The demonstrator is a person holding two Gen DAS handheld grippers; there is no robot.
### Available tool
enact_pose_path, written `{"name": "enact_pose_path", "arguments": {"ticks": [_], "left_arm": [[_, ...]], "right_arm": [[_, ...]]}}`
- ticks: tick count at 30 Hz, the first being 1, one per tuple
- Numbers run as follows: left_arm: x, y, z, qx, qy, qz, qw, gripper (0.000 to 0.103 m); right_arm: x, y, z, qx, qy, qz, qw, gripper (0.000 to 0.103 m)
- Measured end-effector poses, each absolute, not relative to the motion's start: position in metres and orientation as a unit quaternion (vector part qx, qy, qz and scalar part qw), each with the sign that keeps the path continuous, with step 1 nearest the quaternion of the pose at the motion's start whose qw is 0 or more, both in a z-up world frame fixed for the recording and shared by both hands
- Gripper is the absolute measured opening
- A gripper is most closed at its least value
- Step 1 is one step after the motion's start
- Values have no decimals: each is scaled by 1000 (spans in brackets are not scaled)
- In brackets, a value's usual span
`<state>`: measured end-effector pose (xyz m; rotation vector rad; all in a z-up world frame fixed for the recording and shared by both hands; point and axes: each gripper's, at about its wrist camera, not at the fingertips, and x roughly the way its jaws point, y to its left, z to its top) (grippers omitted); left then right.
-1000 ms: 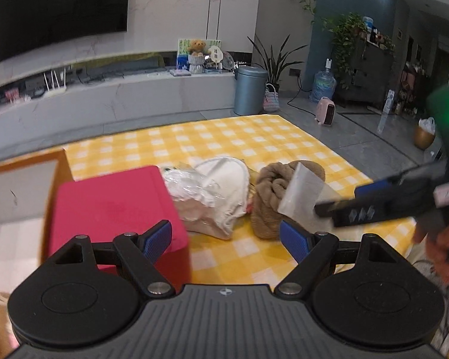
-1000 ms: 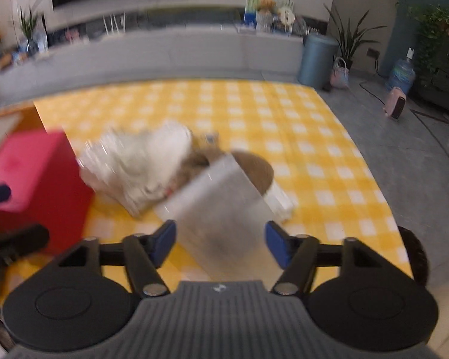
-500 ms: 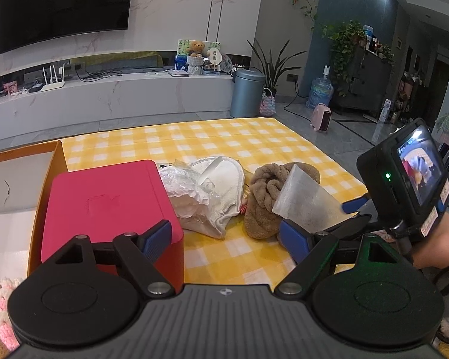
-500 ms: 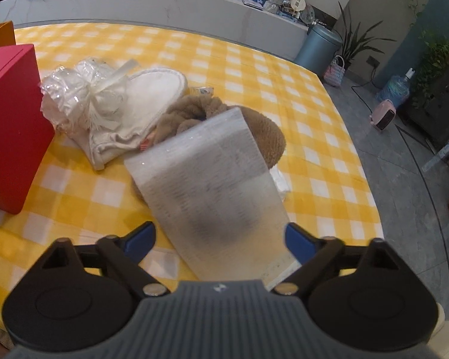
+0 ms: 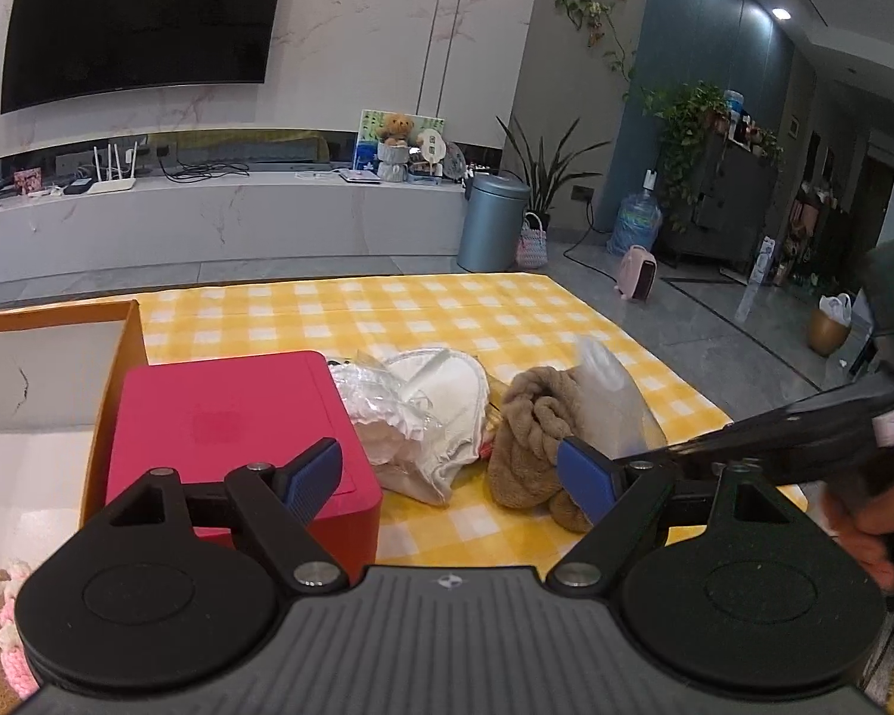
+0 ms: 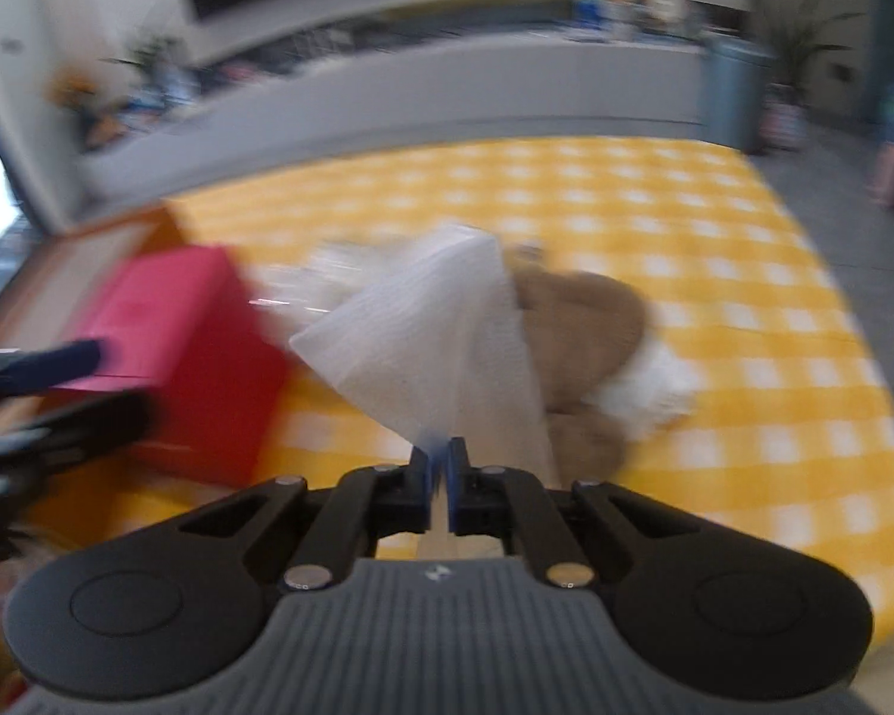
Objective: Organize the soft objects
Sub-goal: 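Grasp the white mesh sheet with the right tool and lift it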
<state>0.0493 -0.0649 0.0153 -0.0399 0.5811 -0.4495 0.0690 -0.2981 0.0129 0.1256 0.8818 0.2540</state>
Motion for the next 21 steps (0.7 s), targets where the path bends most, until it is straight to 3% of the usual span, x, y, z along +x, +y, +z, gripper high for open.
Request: {"name": "enact_pose_path", "arguments": {"ticks": [6,12,21], "left_arm": [[53,-60,16,-26,288,-207,935,96],[56,-52,17,-37,290,-198,936,96],[53,-50,17,-39,291,-199,935,96]], "right_arm": [[65,-270,11,74,429,227,871,2],[86,-246,-32,41,496,189,846,3],[105,-246,-60,33,522,121,844,3]]}}
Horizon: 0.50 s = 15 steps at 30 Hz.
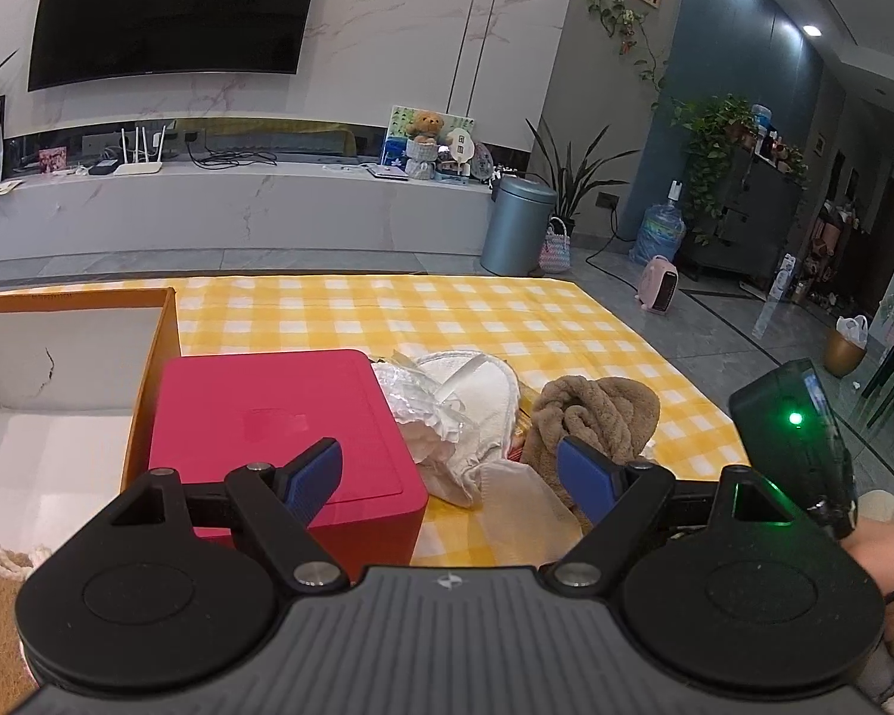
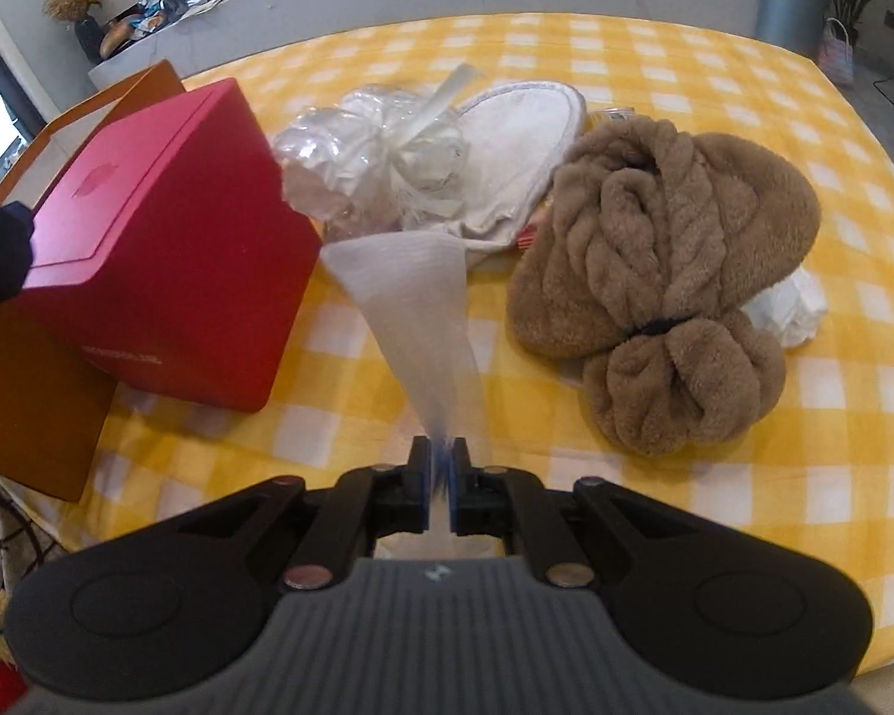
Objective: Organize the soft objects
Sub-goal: 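Grasp the white mesh sheet with the right tool and lift it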
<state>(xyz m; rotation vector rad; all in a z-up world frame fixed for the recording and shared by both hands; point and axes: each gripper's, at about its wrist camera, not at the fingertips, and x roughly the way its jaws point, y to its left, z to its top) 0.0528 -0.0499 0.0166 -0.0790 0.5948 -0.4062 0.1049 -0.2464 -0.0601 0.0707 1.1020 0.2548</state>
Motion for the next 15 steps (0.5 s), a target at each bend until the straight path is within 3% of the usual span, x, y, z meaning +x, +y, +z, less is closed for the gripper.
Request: {"name": "enact_pose_path", "arguments": {"ticks": [15], "left_arm": [[39,-60,22,7,290,-190,938,96]], "right_arm": [[75,-301,28,100,362,77,924,0]]}}
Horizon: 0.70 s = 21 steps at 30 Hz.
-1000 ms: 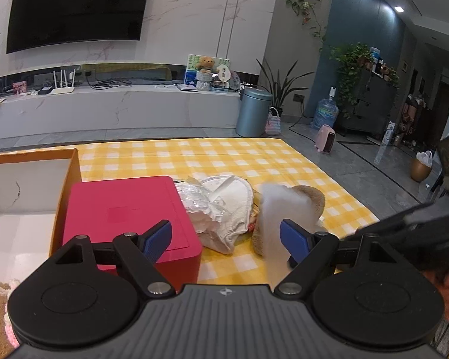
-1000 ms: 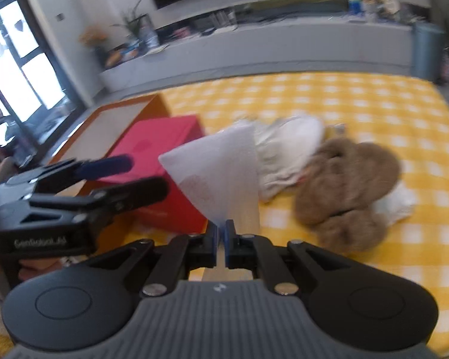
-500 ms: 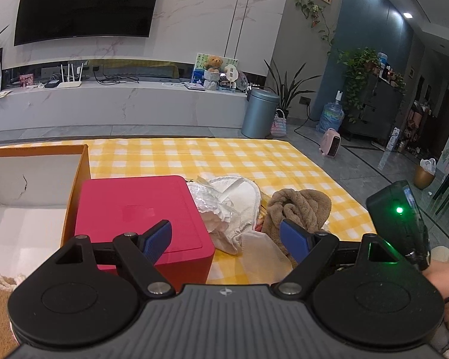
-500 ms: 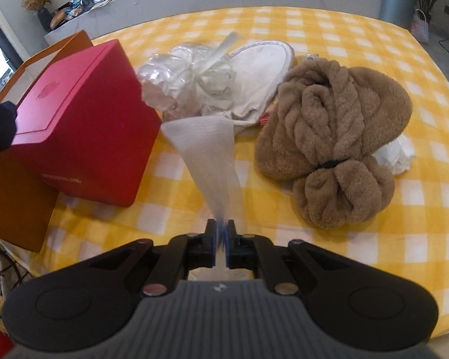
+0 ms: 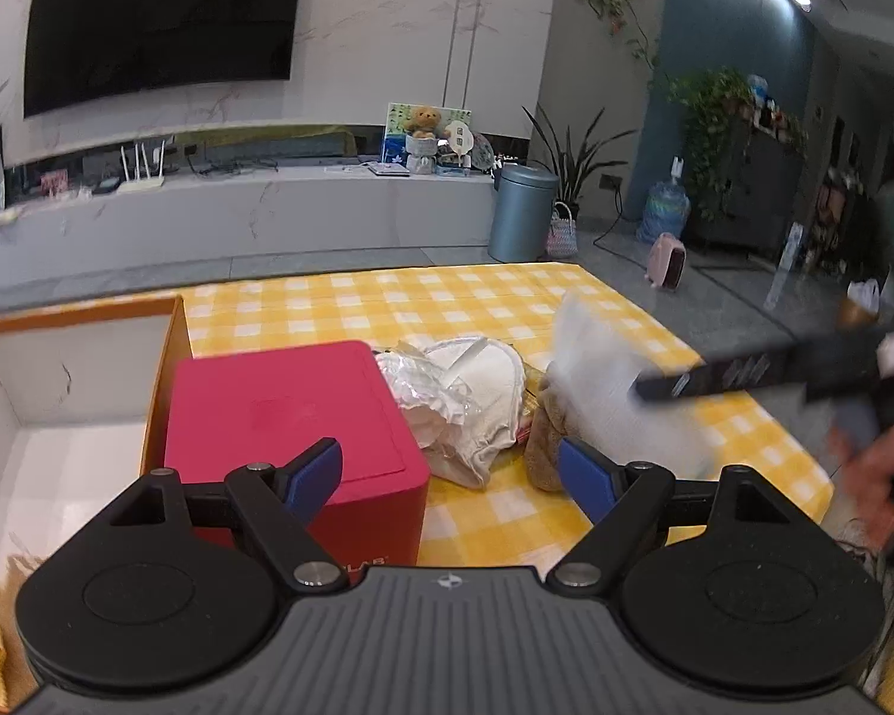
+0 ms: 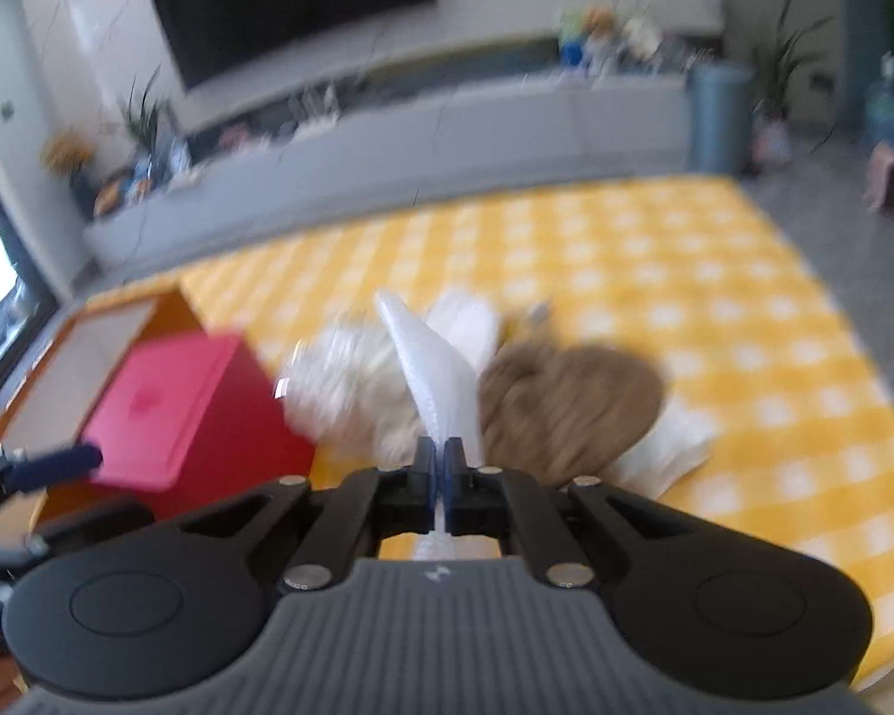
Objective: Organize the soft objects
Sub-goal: 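Grasp the white mesh sheet with the right tool and lift it, then hold the mesh sheet up with the right tool while the left tool grasps the brown towel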
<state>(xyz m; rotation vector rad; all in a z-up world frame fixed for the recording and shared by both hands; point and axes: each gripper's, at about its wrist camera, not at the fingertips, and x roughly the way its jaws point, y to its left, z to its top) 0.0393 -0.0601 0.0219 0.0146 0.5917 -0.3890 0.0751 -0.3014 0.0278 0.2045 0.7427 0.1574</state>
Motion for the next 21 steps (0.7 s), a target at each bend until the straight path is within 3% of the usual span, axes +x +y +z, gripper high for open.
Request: {"name": "enact_pose_path", "arguments": {"ticks": [8,21], "left_arm": [[50,-103,27,37,307,-203,929,96],[88,-204,-8,87,386,-239,887,96]], "right_arm": [[38,-361,58,130,297,6,946,0],[26,-407,45,201,284,-18,937,0]]}}
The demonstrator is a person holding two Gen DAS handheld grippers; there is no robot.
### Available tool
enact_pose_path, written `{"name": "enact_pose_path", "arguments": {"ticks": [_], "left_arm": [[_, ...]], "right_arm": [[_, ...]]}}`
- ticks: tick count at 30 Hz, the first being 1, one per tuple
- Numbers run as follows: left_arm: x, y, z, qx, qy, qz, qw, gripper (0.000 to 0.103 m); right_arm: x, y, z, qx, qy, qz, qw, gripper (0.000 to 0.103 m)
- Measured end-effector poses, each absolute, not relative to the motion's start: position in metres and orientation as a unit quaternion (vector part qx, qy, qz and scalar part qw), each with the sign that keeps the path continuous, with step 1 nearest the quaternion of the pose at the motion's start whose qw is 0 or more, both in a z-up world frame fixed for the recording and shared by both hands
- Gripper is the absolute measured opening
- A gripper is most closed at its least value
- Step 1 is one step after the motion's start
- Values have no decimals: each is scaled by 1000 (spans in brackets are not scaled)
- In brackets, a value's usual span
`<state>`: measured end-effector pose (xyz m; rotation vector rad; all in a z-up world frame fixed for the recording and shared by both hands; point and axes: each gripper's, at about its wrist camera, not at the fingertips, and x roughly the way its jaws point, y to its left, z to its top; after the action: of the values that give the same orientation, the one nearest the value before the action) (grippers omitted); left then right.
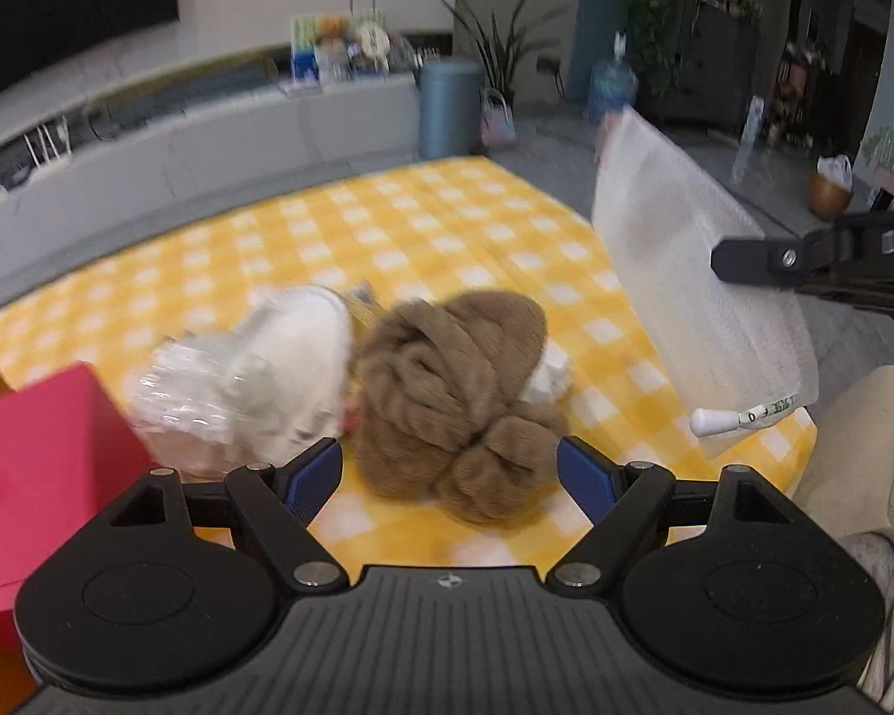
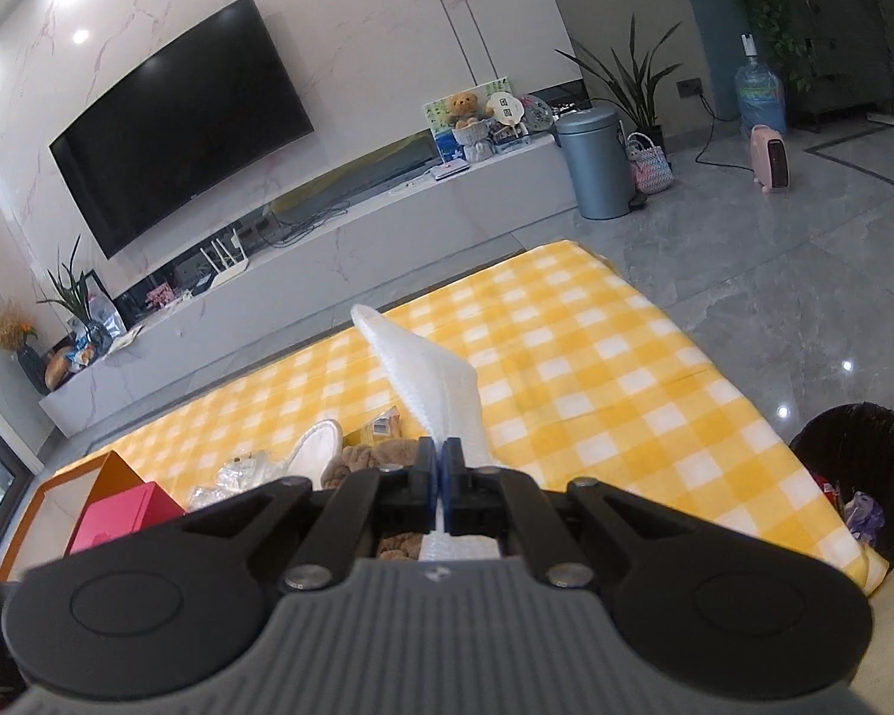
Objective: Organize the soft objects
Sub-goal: 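Hold the mesh sheet up with the right tool while the left tool grasps the brown towel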
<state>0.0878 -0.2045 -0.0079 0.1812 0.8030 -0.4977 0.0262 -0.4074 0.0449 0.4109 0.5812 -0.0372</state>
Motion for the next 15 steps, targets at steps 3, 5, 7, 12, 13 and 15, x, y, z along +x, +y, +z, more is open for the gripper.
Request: {"name": "enact_pose_path", "arguments": {"ticks": [3,5,7,12,13,15], "left_arm": [[96,-227,-13,109,395,-235,881,96],[103,-239,-14,106,407,-233,877,96],[114,-248,-15,89,424,-234,870,96],[137,-261,-26,53,465,-226,854,96],[140,-262,-29,49,470,-217,854,96],[146,-265,-37,51,480,-208,851,96]], "right_arm": [[27,-410,42,196,291,-28,936,0],[27,-414,40,201,293,-34,934,0],[24,-419,39,205,292,-39,933,0],[21,-428,38,207,291,-49,933,0],[21,-429,37,207,291,-49,933,0],[22,-429,36,208,292,-49,932,0]]}}
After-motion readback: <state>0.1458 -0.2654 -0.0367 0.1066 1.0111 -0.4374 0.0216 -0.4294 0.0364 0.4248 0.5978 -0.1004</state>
